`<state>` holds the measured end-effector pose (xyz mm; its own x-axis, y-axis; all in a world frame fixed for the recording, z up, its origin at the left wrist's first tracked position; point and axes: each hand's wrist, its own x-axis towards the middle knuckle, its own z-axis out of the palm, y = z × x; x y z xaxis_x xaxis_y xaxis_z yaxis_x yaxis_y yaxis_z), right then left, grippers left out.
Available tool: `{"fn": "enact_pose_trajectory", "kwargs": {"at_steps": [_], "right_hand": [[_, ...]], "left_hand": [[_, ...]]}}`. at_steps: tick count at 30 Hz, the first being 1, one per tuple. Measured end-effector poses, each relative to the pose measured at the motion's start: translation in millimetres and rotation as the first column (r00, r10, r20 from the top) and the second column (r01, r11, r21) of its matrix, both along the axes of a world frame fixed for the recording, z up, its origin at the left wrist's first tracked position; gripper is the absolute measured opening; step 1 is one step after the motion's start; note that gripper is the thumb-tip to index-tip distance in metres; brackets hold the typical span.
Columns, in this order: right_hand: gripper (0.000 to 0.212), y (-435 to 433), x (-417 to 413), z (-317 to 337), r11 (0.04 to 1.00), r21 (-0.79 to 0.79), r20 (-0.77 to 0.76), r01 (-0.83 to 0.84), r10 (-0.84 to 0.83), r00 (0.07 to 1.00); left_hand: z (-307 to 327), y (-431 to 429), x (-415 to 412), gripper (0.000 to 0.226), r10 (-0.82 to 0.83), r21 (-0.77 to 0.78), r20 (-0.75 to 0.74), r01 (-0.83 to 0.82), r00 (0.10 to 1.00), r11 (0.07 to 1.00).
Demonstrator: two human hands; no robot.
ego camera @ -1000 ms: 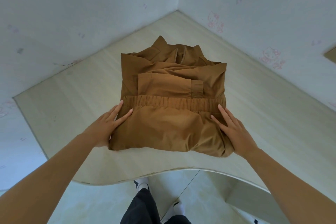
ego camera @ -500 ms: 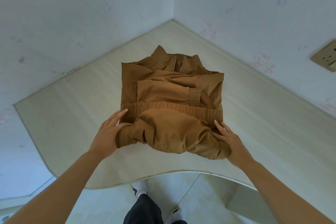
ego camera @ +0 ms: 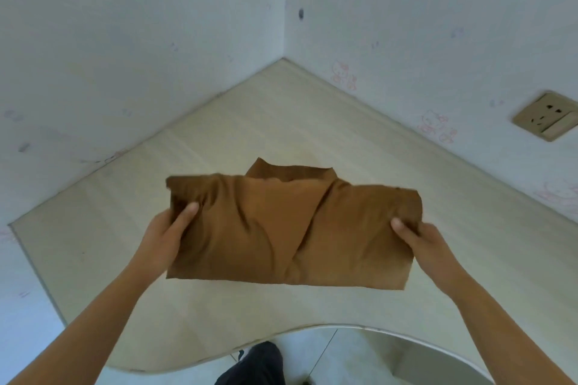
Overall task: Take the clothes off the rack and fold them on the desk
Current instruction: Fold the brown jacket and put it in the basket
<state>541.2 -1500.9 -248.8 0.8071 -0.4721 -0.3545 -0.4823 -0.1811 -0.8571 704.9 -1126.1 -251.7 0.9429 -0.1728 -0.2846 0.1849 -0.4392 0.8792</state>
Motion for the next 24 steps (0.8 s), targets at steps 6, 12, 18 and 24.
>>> {"fn": "enact_pose_trajectory", "kwargs": {"at_steps": [6,12,18,24], "right_hand": [[0.057,8,77,-67,0.986,-0.029,-0.305,0.161,-0.162,0.938],[0.041,19,81,-86,0.902,-0.292,-0.108,0.318,-0.361,0.926],[0.045,-3,103,-99,0.796,-0.261,-0.045,0.547,-0.576,0.816],[0.044,-12,105,-100,0.869,-0.256,-0.144,0.425,-0.469,0.872]], "left_hand": [[-63,-43,73,0.082,0.110,0.288,-0.181,-0.055,0.977,0.956],[-90,-46,77,0.043,0.115,0.339,0.139,-0.156,0.984,0.928],[-99,-55,111,0.042,0.267,0.255,0.084,-0.280,0.960,0.926],[-104,-45,127,0.045,0.227,0.325,-0.045,-0.200,0.973,0.924]]}}
